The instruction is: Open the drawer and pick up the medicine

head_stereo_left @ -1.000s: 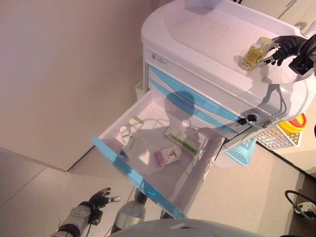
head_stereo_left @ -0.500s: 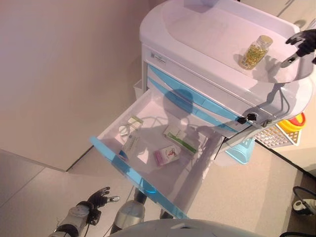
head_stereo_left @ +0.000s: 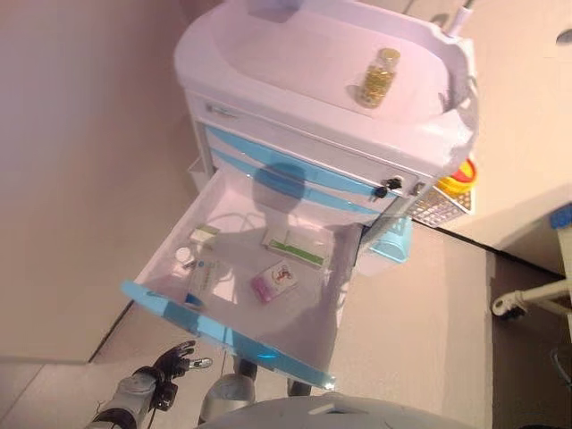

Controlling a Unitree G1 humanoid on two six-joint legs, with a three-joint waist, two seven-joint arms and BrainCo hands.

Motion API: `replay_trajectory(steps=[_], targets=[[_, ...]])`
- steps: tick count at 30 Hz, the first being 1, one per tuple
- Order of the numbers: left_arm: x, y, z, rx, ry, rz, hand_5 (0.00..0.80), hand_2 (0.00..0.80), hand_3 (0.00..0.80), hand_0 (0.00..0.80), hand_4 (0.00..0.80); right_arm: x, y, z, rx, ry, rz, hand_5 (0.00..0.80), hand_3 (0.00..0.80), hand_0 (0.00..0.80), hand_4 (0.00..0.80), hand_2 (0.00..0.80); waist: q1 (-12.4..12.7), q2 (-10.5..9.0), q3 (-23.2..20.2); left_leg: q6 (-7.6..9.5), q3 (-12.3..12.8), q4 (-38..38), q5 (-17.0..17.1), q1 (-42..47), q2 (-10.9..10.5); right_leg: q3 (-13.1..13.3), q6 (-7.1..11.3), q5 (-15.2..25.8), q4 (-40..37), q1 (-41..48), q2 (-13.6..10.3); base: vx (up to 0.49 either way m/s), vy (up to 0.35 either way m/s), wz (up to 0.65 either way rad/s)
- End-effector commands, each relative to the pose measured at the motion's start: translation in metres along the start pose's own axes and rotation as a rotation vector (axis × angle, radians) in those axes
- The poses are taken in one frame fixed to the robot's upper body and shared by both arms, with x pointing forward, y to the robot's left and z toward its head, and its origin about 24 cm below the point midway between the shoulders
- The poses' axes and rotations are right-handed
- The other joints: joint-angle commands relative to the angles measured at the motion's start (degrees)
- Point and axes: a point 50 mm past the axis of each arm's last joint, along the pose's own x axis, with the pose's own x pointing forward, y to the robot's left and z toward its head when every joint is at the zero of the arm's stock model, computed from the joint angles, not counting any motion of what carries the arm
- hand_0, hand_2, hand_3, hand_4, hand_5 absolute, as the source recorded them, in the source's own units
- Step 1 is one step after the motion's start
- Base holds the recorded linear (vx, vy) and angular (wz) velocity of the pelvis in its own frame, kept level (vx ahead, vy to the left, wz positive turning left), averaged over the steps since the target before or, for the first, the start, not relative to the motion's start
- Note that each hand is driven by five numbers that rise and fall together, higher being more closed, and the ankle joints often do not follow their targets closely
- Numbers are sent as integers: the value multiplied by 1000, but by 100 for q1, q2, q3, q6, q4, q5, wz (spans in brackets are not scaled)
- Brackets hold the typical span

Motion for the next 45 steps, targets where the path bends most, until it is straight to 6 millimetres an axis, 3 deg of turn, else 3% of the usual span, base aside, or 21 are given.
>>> replay_trajectory(steps=[1,4,7,10,13,18,22,25,28,30,36,40,45], targets=[[-3,2,-7,24,13,-4,0,0,0,0,0,-15,-14,-23,34,-3,-115,0,0,0,0,0,-118,137,-338,-85,83,75,-672,133,0,224,454,33,537,-295,-194,-58,18,-30],[0,-4,-2,-6,-9,-12,0,0,0,0,0,-41,18,-78,168,35,-108,0,0,0,0,0,-440,286,-269,-54,234,103,-739,166,14,424,451,37,550,-359,-180,-68,33,-28],[2,-4,5,10,-14,-20,0,0,0,0,0,-75,54,-127,227,107,-57,0,0,0,0,0,-569,312,-214,-35,343,126,-790,190,19,551,465,71,520,-386,-171,-42,16,-32],[3,-5,7,20,-14,-27,0,0,0,0,0,-98,86,-153,322,170,-23,0,0,0,0,0,-659,344,-194,-26,443,109,-804,214,35,625,474,105,477,-398,-167,-35,-8,-33],[6,-10,11,38,-14,-36,0,0,0,0,0,-137,144,-183,422,267,43,0,0,0,0,0,-811,395,-176,-24,580,93,-814,249,55,703,495,137,445,-405,-159,-13,-31,-32],[11,-18,25,72,-80,-43,0,0,0,0,0,-186,198,-209,491,412,108,0,0,0,0,0,-968,491,-141,-15,706,121,-825,266,69,753,500,129,492,-438,-163,1,-3,-19],[13,-20,45,112,-167,-41,0,0,0,0,0,-223,227,-226,513,538,117,0,0,0,0,0,-1080,599,-88,21,773,206,-857,250,62,771,497,39,669,-503,-188,34,13,-6],[16,-28,36,136,-149,-21,0,0,0,0,0,-256,257,-235,509,644,177,0,0,0,0,0,-1146,645,-13,66,790,327,-900,194,60,782,459,-72,894,-606,-190,51,-2,-14],[18,-33,42,125,-201,-1,0,0,0,0,0,-281,278,-239,488,724,266,0,0,0,0,0,-1212,684,87,83,805,442,-926,167,68,807,427,-139,1063,-657,-189,82,20,-8],[19,-35,62,102,-279,19,0,0,0,0,0,-298,290,-239,449,766,343,0,0,0,0,0,-1269,767,228,95,789,606,-944,75,67,821,386,-202,1261,-771,-185,49,93,-4],[7,-15,135,98,-525,92,0,0,0,0,0,-306,301,-236,329,752,545,0,0,0,0,0,-1317,954,803,94,787,1001,-924,-411,-1,850,271,-316,1700,-1254,-193,-50,125,-14],[-13,9,184,152,-693,186,0,0,0,0,0,-291,301,-232,262,670,590,0,0,0,0,0,-1283,959,1235,88,870,1400,-919,-941,26,792,169,-388,2123,-1773,-187,-116,57,0],[-36,35,225,207,-804,259,0,0,0,0,0,-274,299,-227,223,610,578,0,0,0,0,0,-1263,939,1602,97,910,2056,-1031,-1565,30,742,27,-509,2684,-2352,-186,-53,10,-5]])
